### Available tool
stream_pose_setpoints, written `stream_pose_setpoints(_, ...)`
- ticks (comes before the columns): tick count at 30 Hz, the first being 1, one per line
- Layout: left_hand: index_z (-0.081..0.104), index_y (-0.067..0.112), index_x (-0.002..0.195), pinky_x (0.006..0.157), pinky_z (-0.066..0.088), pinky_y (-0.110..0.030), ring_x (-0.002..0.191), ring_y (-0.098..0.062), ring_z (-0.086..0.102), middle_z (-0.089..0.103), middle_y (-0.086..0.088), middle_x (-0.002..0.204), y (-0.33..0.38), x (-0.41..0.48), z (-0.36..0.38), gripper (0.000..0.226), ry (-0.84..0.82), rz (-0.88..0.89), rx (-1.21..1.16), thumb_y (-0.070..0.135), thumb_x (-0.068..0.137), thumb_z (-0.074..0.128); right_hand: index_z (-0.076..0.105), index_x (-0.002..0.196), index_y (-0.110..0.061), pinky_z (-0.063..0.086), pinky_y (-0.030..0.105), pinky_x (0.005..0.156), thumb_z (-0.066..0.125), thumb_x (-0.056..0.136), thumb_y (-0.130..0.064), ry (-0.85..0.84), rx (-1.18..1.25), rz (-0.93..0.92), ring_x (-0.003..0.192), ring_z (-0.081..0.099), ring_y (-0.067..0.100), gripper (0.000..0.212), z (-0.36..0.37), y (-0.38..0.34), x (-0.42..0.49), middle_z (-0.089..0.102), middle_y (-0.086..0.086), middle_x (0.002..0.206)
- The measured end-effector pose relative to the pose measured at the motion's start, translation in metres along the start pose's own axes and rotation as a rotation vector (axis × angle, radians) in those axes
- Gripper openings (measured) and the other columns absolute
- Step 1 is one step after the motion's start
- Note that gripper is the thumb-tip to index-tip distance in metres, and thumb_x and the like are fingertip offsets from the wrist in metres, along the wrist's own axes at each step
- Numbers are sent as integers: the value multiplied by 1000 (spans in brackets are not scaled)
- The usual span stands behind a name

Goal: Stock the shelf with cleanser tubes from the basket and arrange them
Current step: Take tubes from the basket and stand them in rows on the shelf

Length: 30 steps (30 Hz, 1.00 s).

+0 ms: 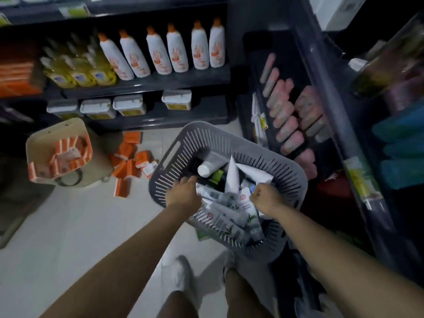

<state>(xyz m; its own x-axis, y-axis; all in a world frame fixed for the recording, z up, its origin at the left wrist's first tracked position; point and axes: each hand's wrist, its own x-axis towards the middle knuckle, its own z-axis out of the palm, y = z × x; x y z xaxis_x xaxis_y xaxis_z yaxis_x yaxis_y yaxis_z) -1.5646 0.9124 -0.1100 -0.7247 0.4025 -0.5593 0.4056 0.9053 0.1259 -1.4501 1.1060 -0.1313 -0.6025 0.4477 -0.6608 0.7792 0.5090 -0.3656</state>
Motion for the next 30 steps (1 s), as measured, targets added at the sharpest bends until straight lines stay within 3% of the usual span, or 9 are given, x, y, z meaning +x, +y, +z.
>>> stream_pose_setpoints(2, 34, 22, 145, 98, 46, -43, 126, -30, 45, 47, -7, 139, -1, 10, 9, 59, -94, -59, -68, 37, 91, 54, 35, 69, -17, 29, 27, 57, 56, 95, -24, -27, 17, 3, 65, 38, 14, 34, 10, -2, 19, 35, -4, 68)
stream_pose_setpoints(8, 46, 14, 135, 97, 47, -39, 119, -30, 55, 56, -11, 131, 1, 36, 18, 52, -205, -196, -342, 38, 91, 58, 20, 62, -23, 32, 26, 59, 53, 96, -28, -39, 175, 89, 63, 39, 19, 48, 37, -28, 62, 31, -1, 65)
stream_pose_setpoints(11, 49, 10, 129, 97, 48, -39, 117, -31, 56, 57, -13, 129, 3, 47, 29, 52, -245, -292, -433, 41, 88, 60, 44, 85, -13, 36, 28, 69, 56, 94, -30, -43, 231, 122, 79, 50, 26, 23, 44, -38, 70, 45, 2, 76)
stream_pose_setpoints(14, 51, 8, 128, 99, 46, -37, 120, -32, 53, 57, -14, 130, 8, 61, 38, 59, -256, -424, -497, 48, 86, 58, 50, 109, -8, 39, 29, 65, 59, 91, -30, -47, 262, 153, 92, 58, 31, 30, 49, -31, 77, 54, 12, 100)
stream_pose_setpoints(17, 58, 6, 126, 100, 47, -37, 119, -33, 56, 60, -15, 129, 10, 78, 50, 61, -354, -544, -775, 53, 88, 54, 49, 88, -6, 34, 26, 53, 59, 90, -27, 48, 247, 101, 73, 56, 24, 23, 52, -25, 74, 50, 5, 83)
stream_pose_setpoints(20, 58, 3, 126, 99, 49, -40, 116, -32, 59, 60, -17, 128, 11, 90, 58, 77, -357, -656, -1033, 58, 72, 71, 51, 84, -9, 40, 27, 65, 58, 93, -24, 181, 283, -57, 78, 56, 23, 18, 52, -35, 70, 54, 3, 81)
stream_pose_setpoints(25, 52, 5, 105, 92, 54, -47, 103, -31, 63, 62, -11, 106, 14, 93, 58, 71, -236, -832, -1215, 27, 52, 93, 60, 75, 0, 56, 44, 77, 58, 90, -20, 131, 578, 51, 78, 63, 34, 25, 54, -80, 103, 64, 17, 79)
stream_pose_setpoints(27, 62, 13, 99, 91, 52, -48, 101, -29, 62, 67, -8, 105, 16, 90, 53, 84, -182, -813, -1091, 38, 26, 92, 52, 73, -10, 46, 32, 75, 57, 90, -25, 103, 535, 101, 81, 57, 24, 23, 49, -93, 122, 57, 12, 85)
stream_pose_setpoints(30, 64, 15, 101, 92, 44, -36, 94, -24, 59, 65, -3, 94, 23, 70, 23, 51, -89, -536, -999, 27, 56, 84, 60, 107, -4, 48, 31, 79, 60, 87, -36, -22, 490, 236, 97, 61, 26, 38, 46, -104, 143, 61, 15, 108)
